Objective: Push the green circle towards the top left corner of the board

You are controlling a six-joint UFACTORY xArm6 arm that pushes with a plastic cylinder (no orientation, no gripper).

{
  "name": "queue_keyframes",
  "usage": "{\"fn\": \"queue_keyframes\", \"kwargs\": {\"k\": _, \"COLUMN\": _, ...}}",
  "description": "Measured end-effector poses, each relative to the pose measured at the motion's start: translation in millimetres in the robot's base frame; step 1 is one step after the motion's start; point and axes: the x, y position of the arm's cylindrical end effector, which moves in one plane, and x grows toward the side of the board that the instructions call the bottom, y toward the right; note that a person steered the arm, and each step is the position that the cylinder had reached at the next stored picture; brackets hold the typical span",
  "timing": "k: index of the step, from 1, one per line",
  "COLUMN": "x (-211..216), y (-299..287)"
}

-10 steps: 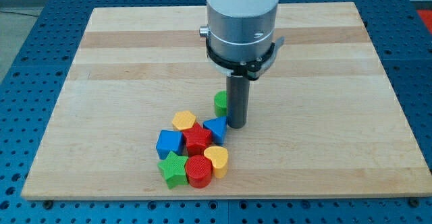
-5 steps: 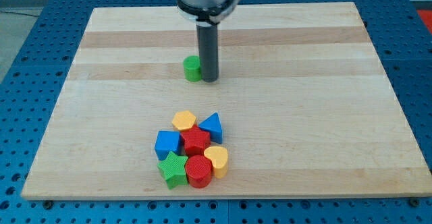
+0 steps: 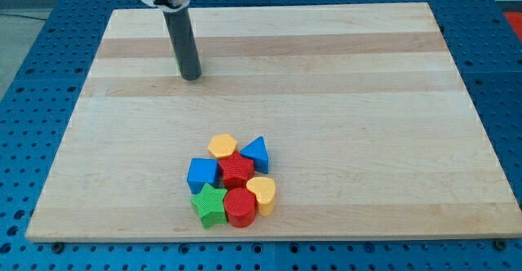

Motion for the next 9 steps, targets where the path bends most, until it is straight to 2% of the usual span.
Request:
{"fn": "queue_keyframes", "kwargs": {"k": 2, "x": -48.1, "y": -2.7}}
{"fn": "queue_keyframes", "kwargs": {"k": 5, "x": -96.6, "y": -14.3}}
{"fn": "queue_keyframes", "kwargs": {"k": 9, "x": -94.0, "y": -63.8}}
